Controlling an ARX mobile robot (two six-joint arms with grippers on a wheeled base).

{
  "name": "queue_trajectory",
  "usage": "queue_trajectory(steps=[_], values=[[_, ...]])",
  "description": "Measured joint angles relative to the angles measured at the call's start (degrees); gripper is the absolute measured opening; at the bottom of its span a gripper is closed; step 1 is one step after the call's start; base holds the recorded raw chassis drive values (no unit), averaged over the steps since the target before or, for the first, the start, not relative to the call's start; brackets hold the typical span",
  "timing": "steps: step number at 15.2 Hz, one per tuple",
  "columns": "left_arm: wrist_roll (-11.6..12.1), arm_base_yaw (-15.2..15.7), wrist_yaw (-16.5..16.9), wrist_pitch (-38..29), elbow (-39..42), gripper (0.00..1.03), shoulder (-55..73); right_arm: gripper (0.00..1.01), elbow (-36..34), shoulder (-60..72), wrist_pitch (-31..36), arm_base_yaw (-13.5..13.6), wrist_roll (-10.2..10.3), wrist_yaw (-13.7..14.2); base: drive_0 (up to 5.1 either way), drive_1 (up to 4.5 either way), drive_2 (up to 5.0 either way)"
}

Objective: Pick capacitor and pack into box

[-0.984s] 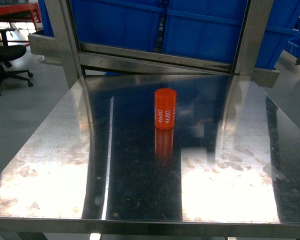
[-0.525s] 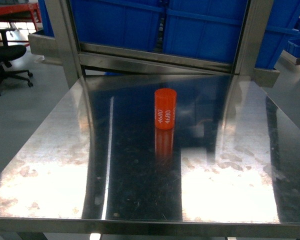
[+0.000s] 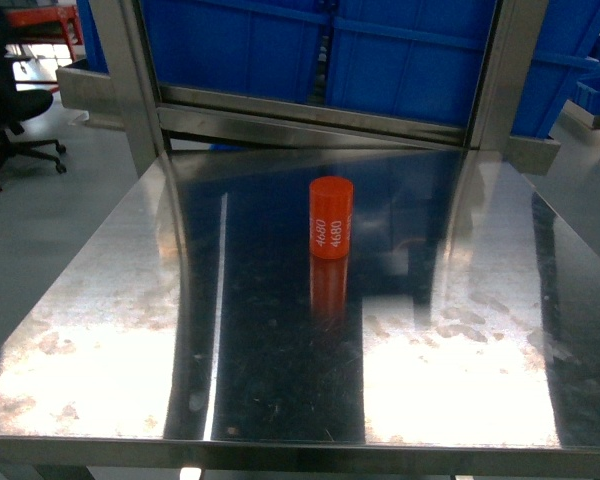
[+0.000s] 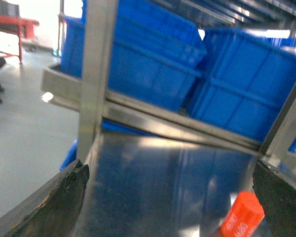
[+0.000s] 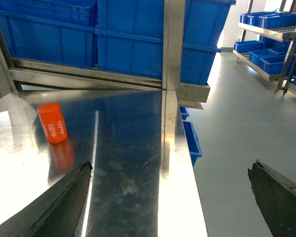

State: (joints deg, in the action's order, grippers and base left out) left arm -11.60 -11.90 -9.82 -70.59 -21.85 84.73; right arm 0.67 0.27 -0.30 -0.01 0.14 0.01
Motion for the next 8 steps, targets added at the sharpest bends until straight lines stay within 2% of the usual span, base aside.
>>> queue_trajectory(steps=[1,3,5,8], values=[[0.04,-3.13,-0.37,0.90,-6.27,0.98,10.56,0.98,0.00,0.00,0.00,0.00,0.00,0.02,0.0,0.00,0.0],[0.15,-7.43,-0.63,2.95,-17.18,0.98,22.82,0.98,0.00,0.00,-0.02,0.00,0.00,0.00,0.0,0.00,0.0],[0.26,-11.23,-0.39,5.79,-27.67,0.98,30.21,0.98,0.00,0.00,0.00,0.00,0.00,0.00,0.0,0.00,0.0],[1.57,-14.82,0.90,10.78,-37.38,0.98,38.71,0.98,0.00,0.00,-0.02,0.00,0.00,0.00,0.0,0.00,0.0]])
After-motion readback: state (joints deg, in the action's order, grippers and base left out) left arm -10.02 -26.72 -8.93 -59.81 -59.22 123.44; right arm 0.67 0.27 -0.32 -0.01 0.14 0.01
